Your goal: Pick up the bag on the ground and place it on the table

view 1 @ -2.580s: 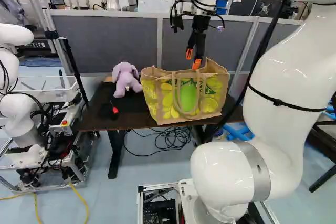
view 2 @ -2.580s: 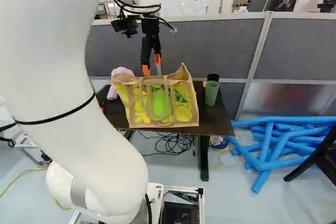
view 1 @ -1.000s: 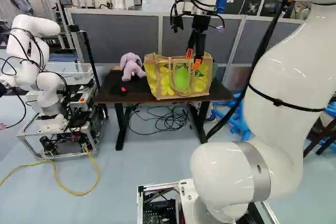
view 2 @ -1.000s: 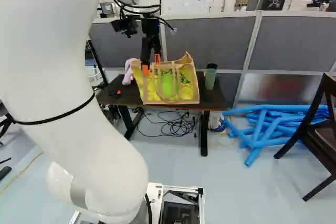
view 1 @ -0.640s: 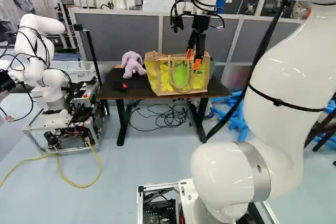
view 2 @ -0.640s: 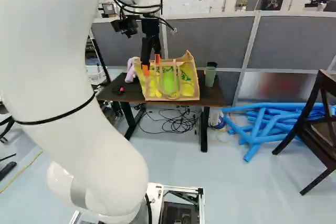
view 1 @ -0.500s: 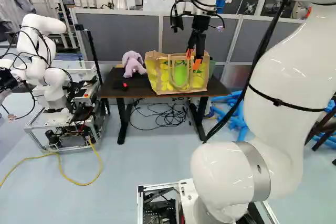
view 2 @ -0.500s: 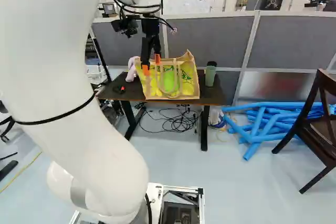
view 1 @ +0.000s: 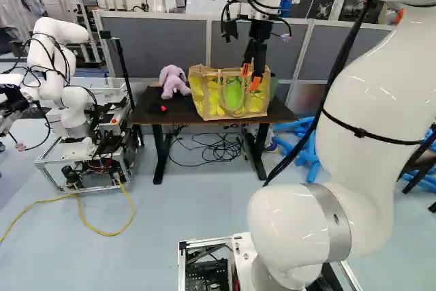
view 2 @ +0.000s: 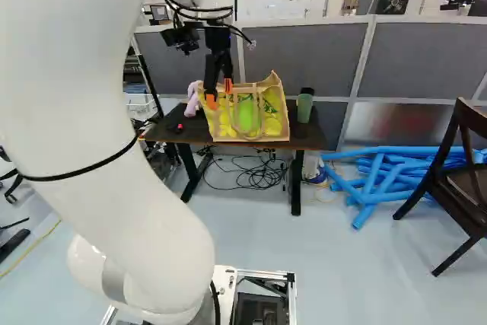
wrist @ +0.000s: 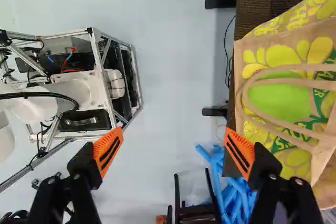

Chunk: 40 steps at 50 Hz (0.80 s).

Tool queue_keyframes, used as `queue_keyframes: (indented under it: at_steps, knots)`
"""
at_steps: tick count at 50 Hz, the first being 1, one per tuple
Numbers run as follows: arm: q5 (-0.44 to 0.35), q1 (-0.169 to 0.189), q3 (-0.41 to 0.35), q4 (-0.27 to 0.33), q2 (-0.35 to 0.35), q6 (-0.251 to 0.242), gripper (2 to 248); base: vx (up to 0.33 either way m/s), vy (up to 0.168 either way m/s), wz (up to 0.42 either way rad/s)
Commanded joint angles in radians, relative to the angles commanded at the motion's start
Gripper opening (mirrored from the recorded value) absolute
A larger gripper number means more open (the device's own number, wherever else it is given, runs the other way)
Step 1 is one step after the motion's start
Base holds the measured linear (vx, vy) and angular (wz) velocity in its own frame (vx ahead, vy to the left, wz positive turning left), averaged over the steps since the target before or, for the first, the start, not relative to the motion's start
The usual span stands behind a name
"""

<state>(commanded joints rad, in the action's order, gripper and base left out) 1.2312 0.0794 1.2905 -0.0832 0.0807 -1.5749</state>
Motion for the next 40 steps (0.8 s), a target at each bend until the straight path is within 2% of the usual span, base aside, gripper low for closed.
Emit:
queue_keyframes:
  at_steps: [22, 40]
  knots:
    - [-0.004, 0.000, -0.002, 0.000, -0.001, 0.003, 247, 0.000, 0.000, 0.000]
    - [-0.040, -0.002, -0.023, 0.002, -0.007, 0.030, 247, 0.000, 0.000, 0.000]
